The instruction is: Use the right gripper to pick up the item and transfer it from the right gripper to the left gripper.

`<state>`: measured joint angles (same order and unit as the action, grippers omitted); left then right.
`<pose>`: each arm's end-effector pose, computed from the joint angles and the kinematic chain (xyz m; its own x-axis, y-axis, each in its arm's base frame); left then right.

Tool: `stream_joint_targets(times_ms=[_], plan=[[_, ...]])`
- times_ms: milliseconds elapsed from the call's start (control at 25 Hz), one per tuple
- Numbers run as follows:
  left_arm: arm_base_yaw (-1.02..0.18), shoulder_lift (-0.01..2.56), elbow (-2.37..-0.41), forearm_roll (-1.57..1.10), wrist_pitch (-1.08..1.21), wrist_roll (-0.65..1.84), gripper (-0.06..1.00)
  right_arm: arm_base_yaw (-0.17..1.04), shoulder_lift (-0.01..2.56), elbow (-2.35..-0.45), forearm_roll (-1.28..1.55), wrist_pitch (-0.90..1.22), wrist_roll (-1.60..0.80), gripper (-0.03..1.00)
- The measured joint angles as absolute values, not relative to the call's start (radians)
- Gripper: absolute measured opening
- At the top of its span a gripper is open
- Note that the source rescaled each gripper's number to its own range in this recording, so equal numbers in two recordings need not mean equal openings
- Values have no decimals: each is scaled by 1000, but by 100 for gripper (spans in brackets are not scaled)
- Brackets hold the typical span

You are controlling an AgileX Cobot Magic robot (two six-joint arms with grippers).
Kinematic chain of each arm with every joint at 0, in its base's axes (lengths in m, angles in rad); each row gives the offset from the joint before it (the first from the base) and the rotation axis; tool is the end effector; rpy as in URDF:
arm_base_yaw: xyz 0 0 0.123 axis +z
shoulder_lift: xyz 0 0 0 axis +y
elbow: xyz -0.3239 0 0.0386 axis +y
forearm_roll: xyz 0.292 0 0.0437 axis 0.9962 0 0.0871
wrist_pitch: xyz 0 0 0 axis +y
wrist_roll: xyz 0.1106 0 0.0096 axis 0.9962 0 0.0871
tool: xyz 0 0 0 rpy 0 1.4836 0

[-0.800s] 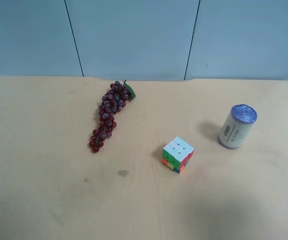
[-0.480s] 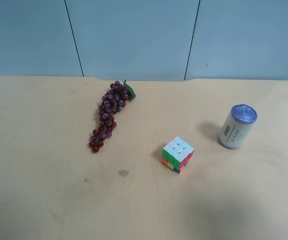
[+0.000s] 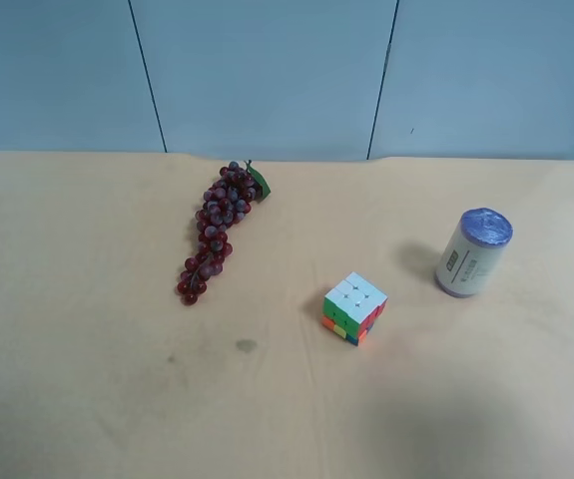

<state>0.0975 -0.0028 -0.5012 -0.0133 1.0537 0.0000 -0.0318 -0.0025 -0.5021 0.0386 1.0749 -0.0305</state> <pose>0.0100 -0.0003 0.2904 -0.4435 -0.0500 -0.8949 -0.0900 0.9959 -0.0110 0.0088 0.0035 0.2886 -0.4640 0.0026 -0.8858 -0.0039 1.0000 0.0050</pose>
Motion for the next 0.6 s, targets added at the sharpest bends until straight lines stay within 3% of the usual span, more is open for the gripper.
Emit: stream_joint_targets(times_ms=[600], plan=[[98, -3, -501, -13, 1053, 0, 82, -32, -3, -502, 39, 1075, -31, 76]])
